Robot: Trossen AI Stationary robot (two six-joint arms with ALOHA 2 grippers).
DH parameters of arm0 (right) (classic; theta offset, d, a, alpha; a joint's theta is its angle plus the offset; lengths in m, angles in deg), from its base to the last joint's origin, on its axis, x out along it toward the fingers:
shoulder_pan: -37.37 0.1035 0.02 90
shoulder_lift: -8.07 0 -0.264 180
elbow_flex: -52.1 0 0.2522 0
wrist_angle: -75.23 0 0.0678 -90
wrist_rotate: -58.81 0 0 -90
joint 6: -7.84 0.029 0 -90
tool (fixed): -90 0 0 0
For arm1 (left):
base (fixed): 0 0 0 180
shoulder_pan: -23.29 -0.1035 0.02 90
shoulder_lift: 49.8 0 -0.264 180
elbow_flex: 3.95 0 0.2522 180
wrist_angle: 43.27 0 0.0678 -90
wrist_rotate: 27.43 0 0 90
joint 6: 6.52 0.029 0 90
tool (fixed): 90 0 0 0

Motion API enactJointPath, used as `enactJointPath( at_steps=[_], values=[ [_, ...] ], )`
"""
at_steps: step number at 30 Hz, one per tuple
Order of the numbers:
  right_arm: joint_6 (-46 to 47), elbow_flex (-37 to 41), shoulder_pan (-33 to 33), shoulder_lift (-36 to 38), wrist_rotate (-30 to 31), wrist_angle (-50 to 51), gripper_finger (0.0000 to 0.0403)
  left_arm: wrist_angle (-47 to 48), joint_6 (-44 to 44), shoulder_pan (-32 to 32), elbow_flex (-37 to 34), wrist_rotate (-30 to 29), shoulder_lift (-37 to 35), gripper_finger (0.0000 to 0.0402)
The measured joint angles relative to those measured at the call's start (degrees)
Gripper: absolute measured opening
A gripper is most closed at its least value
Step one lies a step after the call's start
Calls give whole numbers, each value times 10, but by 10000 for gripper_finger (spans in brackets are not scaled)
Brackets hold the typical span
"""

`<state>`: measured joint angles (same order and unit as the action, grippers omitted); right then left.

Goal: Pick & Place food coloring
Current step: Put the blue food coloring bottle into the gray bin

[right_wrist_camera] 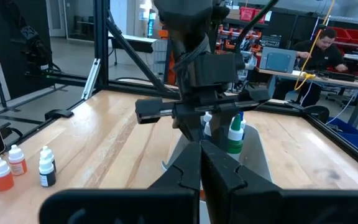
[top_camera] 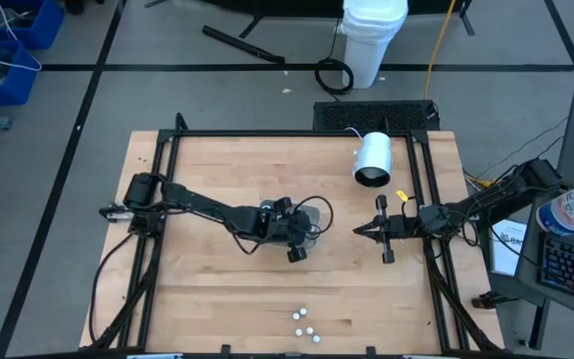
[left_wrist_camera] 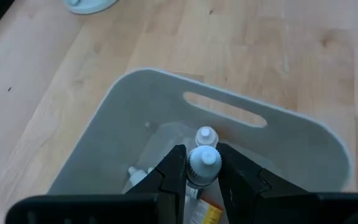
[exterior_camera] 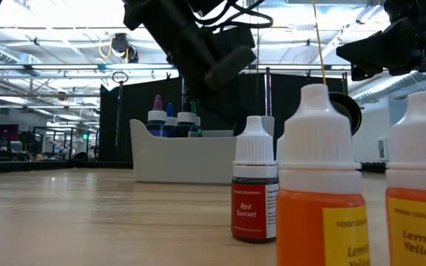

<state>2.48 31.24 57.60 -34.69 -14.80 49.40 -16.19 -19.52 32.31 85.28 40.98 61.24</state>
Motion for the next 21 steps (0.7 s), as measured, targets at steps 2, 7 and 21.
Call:
enactJointPath(
  at_steps=[2, 7, 21],
  values=[
    [0, 0, 0, 0, 0, 0, 0, 1, -17, 0, 0, -7, 0, 76],
    [0, 0, 0, 0, 0, 0, 0, -1, -50, 0, 0, -29, 12, 76],
    [1, 0, 0, 0, 0, -1, 0, 0, -51, -4, 0, -30, 27, 76]
  ],
)
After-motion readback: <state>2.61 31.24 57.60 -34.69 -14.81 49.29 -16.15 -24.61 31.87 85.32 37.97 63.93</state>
